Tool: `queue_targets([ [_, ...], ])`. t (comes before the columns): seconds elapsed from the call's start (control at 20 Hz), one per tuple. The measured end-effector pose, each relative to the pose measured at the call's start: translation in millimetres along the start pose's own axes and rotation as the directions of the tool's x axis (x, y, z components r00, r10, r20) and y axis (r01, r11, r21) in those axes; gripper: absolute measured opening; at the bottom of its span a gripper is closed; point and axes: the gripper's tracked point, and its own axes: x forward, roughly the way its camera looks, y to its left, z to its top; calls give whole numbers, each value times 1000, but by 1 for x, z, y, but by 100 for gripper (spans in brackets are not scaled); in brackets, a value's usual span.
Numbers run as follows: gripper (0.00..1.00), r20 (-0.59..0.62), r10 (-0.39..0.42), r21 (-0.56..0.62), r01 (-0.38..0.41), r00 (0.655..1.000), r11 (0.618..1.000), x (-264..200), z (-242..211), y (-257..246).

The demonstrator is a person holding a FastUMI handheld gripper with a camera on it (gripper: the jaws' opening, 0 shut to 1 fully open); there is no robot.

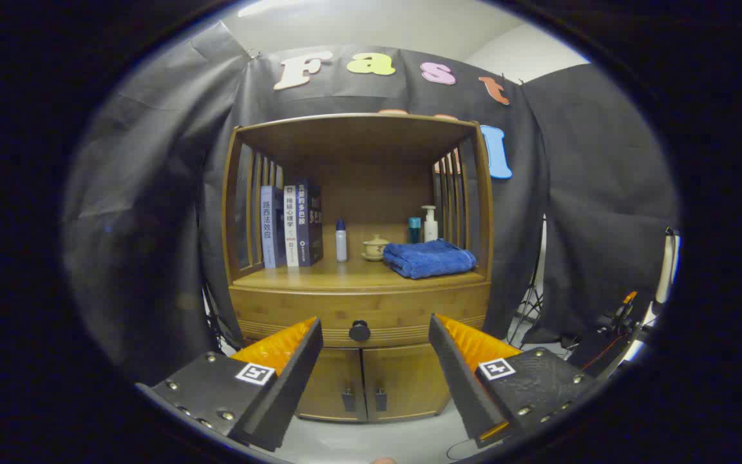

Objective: Pull open the drawer, take out the items inside it, and place them on the countertop above the cabinet.

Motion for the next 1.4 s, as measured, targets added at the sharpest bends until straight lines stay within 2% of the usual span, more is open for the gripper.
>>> queue_targets([
  [0.3, 99, -1, 16, 35, -16, 1000, 999, 6, -6, 9],
  [0.9, 99, 3, 5, 17, -5, 1000, 1000, 27, -20, 8],
  [1.4, 99, -64, 7, 18, -6, 998, 1000, 110, -74, 11],
])
